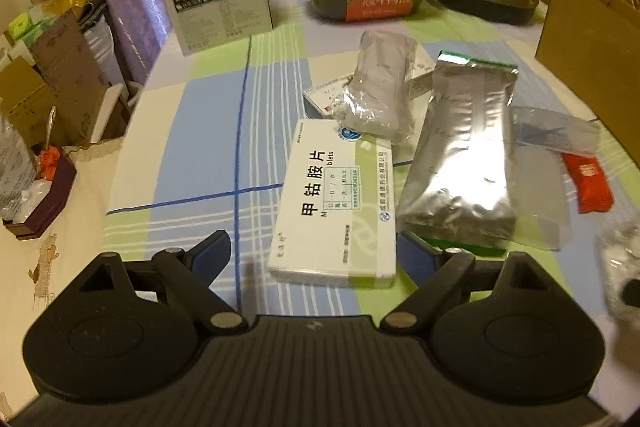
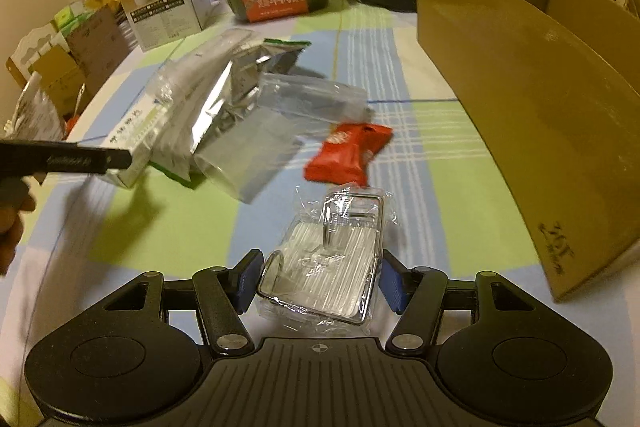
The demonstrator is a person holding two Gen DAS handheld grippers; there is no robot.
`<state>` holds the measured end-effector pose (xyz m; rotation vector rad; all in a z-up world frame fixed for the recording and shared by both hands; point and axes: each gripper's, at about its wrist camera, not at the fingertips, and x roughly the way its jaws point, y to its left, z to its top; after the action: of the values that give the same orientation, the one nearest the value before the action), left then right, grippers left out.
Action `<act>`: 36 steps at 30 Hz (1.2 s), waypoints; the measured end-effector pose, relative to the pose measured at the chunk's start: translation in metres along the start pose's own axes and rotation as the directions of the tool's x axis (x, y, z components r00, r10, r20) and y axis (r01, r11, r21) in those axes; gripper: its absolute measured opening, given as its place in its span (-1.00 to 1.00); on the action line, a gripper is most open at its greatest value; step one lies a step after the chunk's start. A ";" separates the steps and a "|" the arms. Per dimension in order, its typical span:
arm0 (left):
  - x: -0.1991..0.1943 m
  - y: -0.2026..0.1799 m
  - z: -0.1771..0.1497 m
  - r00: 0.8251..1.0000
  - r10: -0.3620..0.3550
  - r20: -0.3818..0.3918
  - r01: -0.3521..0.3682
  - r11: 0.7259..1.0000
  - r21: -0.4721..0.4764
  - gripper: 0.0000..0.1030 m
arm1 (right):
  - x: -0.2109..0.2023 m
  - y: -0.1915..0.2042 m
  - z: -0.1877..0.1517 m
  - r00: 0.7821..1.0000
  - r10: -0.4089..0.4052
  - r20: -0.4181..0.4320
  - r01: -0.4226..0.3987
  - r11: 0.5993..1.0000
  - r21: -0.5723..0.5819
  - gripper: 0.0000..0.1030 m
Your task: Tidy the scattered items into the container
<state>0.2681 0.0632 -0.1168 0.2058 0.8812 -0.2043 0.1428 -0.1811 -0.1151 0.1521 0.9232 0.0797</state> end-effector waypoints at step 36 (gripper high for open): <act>-0.055 -0.070 -0.053 0.981 -0.027 -0.191 0.014 0.998 -0.068 0.62 | -0.015 -0.023 -0.018 0.995 -0.006 -0.100 -0.001 0.998 -0.068 0.23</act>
<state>0.1763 0.0147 -0.1135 0.1564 1.0809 -0.1758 0.1188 -0.2040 -0.1177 0.0844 1.0194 0.1171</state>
